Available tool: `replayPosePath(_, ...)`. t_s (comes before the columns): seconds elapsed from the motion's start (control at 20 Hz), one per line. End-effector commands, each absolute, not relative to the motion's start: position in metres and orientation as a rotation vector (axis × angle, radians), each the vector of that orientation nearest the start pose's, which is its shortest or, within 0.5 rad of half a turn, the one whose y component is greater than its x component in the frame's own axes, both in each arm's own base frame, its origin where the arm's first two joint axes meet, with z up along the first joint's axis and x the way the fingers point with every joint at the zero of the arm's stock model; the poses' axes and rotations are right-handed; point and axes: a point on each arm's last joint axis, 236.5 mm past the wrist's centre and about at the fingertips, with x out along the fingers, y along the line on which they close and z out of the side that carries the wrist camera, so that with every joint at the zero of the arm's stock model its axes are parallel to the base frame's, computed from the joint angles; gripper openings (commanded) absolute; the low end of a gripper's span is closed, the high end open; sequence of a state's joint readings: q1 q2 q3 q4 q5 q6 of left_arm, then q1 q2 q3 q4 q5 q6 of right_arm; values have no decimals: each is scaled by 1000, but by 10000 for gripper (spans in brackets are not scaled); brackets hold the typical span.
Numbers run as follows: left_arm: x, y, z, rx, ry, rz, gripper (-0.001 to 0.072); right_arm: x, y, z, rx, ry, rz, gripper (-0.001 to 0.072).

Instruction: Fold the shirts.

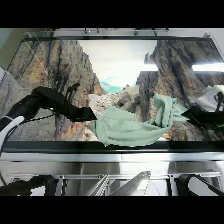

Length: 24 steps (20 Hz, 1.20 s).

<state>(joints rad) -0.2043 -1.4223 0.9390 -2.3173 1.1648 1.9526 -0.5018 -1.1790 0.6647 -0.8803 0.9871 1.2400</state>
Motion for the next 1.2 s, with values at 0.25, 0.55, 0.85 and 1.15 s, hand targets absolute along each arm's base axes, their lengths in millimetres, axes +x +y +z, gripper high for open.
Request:
replayPosePath(0.25,285,-294,-93,-180,1642,-910,76,342,59,-82,927,1216,272,473)
replayPosePath(0.55,331,-286,-21,-176,1521,-989,29,366,76,-9,919,1002,501,22)
replayPosePath(0.85,366,-228,87,-211,1245,-922,29,371,54,92,831,713,504,21)
replayPosePath(1.15,313,-182,232,-143,882,-916,29,305,70,262,625,225,568,22)
